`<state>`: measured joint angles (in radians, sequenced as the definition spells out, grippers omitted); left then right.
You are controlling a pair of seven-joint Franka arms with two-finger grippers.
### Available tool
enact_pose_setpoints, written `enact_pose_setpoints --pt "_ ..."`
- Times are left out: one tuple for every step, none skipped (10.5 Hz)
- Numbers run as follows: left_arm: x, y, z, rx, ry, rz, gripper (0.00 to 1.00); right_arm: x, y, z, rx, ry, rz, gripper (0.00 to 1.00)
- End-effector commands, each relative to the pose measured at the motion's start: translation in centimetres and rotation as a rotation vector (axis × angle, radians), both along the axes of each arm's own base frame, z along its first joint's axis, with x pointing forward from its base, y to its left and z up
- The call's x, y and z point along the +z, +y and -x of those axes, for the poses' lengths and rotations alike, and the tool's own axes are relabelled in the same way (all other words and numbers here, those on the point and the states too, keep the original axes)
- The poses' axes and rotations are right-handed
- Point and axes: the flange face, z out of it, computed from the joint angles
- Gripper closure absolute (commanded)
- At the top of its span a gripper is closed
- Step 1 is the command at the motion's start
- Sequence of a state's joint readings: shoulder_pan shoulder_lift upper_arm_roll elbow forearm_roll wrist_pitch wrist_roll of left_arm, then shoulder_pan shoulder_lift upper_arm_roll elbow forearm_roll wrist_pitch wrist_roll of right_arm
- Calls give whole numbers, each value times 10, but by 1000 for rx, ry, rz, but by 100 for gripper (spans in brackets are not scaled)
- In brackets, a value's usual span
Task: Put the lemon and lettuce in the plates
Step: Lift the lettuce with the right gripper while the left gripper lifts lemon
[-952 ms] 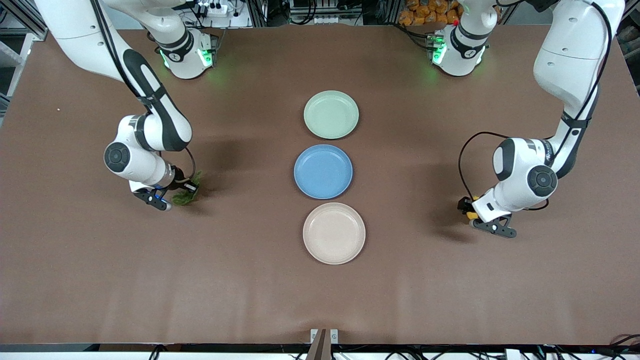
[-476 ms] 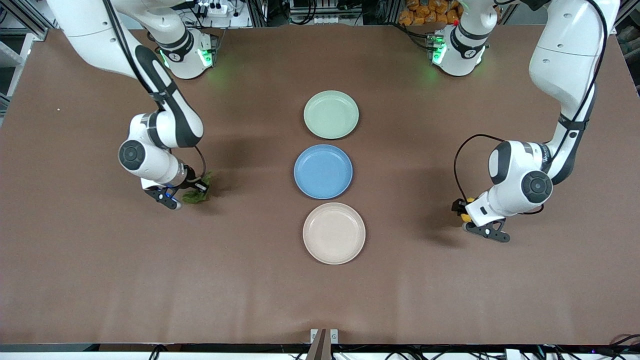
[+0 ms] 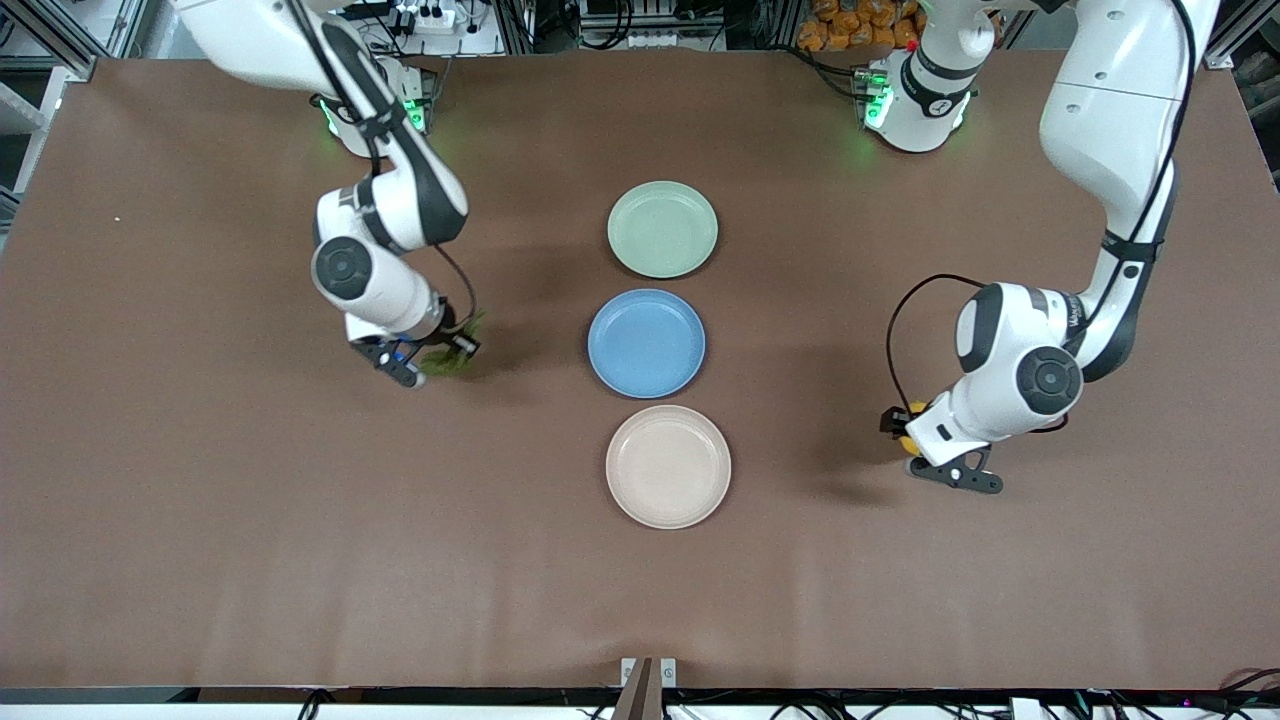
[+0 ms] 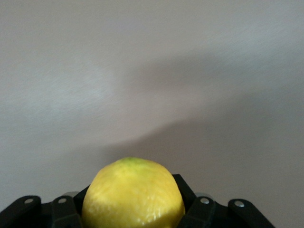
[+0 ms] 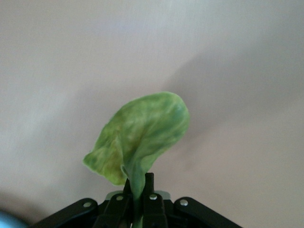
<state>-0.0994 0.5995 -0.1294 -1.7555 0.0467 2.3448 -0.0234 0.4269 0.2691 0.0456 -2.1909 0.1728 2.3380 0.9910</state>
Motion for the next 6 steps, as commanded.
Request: enact_pose_setpoints --pt "19 -54 0 60 -14 13 88 45 51 28 -51 37 26 91" --pt "24 -77 2 74 -25 20 88 60 79 38 -91 46 41 91" --pt "28 -96 4 91 -33 25 88 75 105 46 -123 49 50 91" --pt "34 -120 4 117 -43 48 88 88 129 55 -153 38 44 91" --pt "34 -148 8 131 -41 72 88 98 153 63 -179 20 31 91" --pt "31 -174 11 153 -36 90 88 113 182 76 -208 0 15 94"
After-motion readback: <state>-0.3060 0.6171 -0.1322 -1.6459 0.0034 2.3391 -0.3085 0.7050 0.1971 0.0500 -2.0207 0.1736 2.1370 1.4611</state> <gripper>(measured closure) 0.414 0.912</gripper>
